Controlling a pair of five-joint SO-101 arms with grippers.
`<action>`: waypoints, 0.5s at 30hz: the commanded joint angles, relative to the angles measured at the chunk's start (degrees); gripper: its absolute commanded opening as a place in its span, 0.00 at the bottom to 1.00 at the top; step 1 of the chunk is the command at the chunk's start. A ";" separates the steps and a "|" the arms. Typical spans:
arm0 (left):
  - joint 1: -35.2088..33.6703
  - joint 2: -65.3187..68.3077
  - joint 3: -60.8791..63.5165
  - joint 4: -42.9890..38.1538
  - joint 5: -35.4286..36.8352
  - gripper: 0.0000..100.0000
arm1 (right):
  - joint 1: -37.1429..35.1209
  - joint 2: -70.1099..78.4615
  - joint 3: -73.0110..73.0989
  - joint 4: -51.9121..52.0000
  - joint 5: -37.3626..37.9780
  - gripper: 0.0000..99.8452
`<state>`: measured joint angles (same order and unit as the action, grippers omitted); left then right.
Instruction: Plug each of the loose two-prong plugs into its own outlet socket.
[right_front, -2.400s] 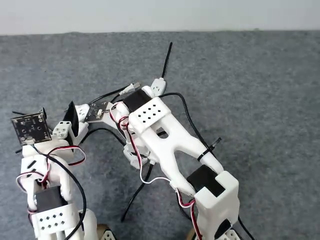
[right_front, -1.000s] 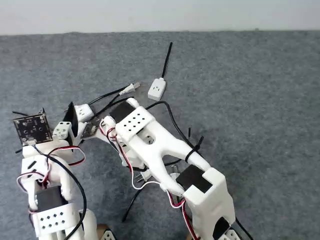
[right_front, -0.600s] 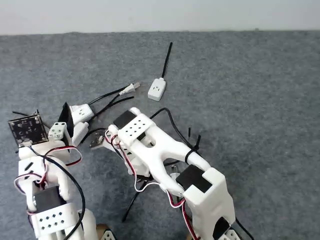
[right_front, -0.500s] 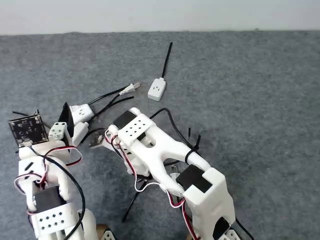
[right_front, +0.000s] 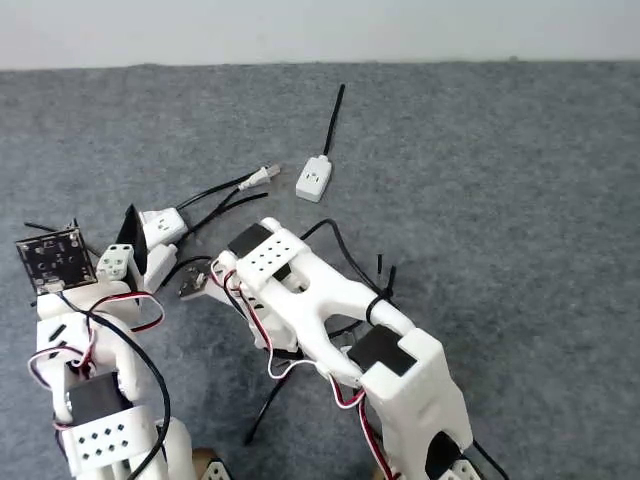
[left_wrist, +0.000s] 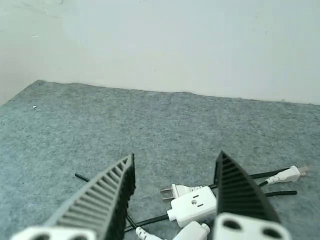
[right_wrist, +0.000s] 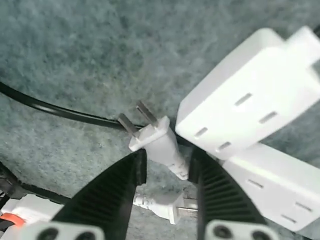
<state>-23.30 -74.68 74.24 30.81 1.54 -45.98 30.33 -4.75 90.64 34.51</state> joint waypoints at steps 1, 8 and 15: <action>-0.09 -0.44 -2.51 -0.70 -0.62 0.26 | 2.42 1.27 -0.53 -0.13 0.88 0.18; 0.88 -0.44 -2.33 -0.70 -0.79 0.26 | 2.68 0.40 -0.35 4.70 3.69 0.13; 1.14 -0.44 -2.24 -0.70 -0.79 0.26 | 2.42 -0.13 -0.53 7.69 6.77 0.13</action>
<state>-22.51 -74.68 74.24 30.81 1.54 -44.22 31.91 -4.22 96.79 39.96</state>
